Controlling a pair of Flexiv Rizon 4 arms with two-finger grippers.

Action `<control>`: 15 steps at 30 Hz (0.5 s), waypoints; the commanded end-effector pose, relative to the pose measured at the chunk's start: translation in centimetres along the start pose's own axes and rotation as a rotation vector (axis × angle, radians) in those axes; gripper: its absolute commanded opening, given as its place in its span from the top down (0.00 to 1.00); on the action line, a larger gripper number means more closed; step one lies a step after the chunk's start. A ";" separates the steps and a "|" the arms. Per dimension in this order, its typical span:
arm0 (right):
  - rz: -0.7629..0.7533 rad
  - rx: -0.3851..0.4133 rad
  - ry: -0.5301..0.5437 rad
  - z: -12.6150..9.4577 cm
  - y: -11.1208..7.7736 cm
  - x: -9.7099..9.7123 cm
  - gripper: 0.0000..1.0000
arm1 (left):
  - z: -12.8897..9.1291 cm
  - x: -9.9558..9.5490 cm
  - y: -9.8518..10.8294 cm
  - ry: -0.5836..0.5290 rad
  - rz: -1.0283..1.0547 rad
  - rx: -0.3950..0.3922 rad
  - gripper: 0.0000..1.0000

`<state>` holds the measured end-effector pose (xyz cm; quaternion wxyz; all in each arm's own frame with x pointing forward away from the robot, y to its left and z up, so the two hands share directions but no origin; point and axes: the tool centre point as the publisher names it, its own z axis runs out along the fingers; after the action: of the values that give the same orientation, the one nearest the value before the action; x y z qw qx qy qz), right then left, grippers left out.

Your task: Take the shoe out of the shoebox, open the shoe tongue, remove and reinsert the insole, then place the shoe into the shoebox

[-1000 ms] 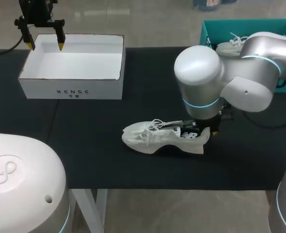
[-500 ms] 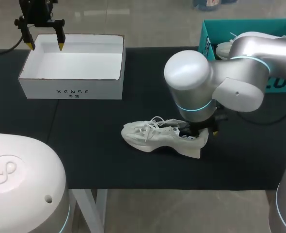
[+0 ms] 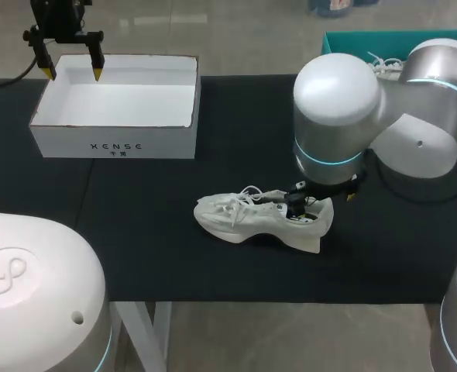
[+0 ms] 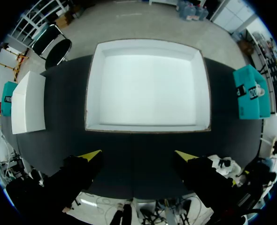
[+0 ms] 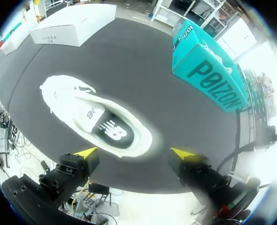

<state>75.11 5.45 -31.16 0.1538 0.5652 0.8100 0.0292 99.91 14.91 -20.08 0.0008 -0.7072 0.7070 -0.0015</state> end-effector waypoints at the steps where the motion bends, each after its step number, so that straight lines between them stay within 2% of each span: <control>1: -0.642 -0.220 0.382 -4.4 -2.9 -4.3 0.00 | 0.0 0.0 0.0 0.000 0.000 -0.001 0.00; 15: -0.642 -0.220 0.382 -4.4 -2.9 -4.3 0.00 | 0.0 0.0 0.0 0.000 0.000 -0.001 0.00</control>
<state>72.75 2.01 -26.41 0.1326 0.3510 0.9243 0.0705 99.91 14.91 -20.08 0.0008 -0.7072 0.7070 -0.0015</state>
